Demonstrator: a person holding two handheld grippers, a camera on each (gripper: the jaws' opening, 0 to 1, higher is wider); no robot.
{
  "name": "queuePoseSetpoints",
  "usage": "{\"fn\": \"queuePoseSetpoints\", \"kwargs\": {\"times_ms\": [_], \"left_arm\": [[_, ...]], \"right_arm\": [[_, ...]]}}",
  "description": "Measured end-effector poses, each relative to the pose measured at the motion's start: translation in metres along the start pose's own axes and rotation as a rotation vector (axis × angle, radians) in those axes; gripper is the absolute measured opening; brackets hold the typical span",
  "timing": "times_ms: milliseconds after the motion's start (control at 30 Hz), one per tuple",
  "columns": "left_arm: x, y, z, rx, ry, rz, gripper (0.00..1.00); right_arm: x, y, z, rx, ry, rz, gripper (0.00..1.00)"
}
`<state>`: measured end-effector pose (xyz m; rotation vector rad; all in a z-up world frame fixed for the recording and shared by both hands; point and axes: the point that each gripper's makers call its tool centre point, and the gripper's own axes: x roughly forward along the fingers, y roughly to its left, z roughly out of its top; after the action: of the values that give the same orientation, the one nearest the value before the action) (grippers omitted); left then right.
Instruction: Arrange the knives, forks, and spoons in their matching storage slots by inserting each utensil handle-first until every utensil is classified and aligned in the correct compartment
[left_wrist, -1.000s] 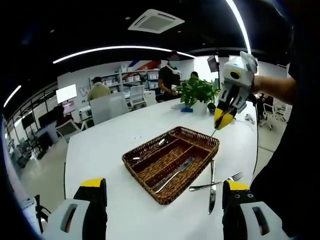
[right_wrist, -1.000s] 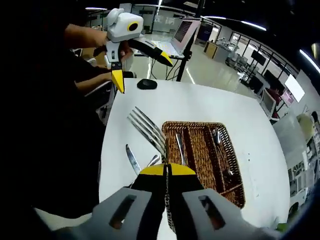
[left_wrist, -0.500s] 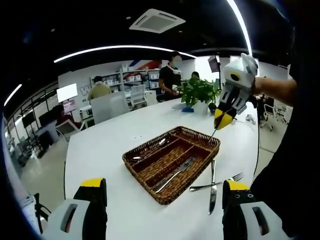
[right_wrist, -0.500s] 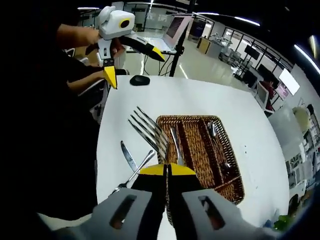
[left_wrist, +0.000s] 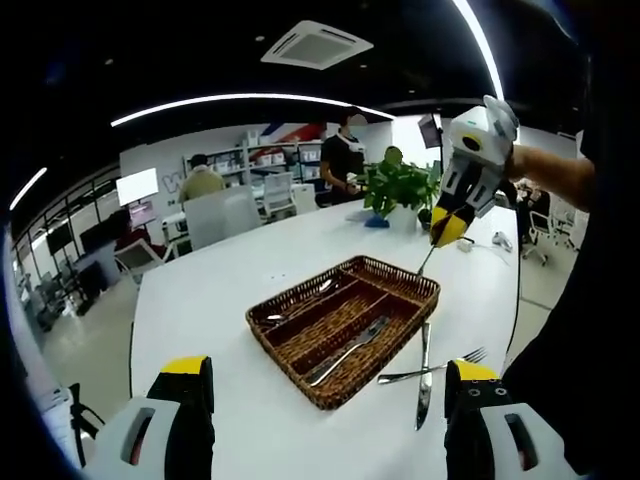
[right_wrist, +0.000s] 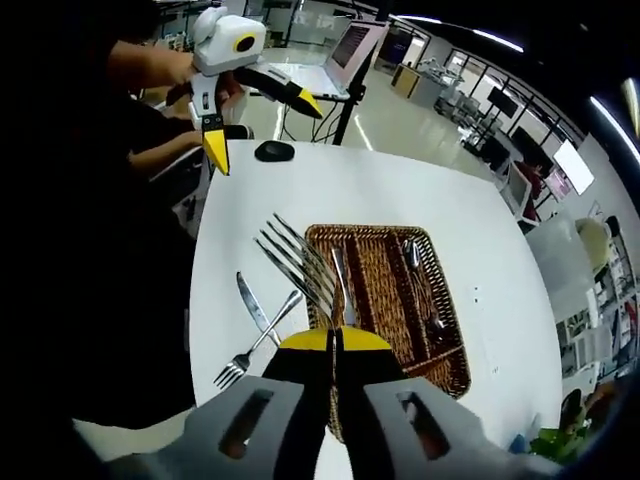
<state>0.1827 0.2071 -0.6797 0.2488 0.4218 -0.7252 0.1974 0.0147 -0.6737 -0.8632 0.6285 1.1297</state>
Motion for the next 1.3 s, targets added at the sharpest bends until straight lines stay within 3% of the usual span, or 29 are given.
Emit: {"fn": "queuePoseSetpoints", "kwargs": {"times_ms": [433, 1033, 1300], "left_arm": [[-0.008, 0.0, -0.004, -0.016, -0.008, 0.014, 1.0], [-0.012, 0.004, -0.01, -0.043, -0.017, 0.028, 1.0], [-0.01, 0.005, -0.011, -0.043, -0.016, 0.018, 1.0]], "right_arm": [[0.006, -0.011, 0.003, -0.035, 0.074, 0.034, 0.0], [0.028, -0.05, 0.008, -0.087, 0.177, 0.079, 0.0], [0.038, -0.08, 0.017, -0.075, 0.202, 0.088, 0.0]]}}
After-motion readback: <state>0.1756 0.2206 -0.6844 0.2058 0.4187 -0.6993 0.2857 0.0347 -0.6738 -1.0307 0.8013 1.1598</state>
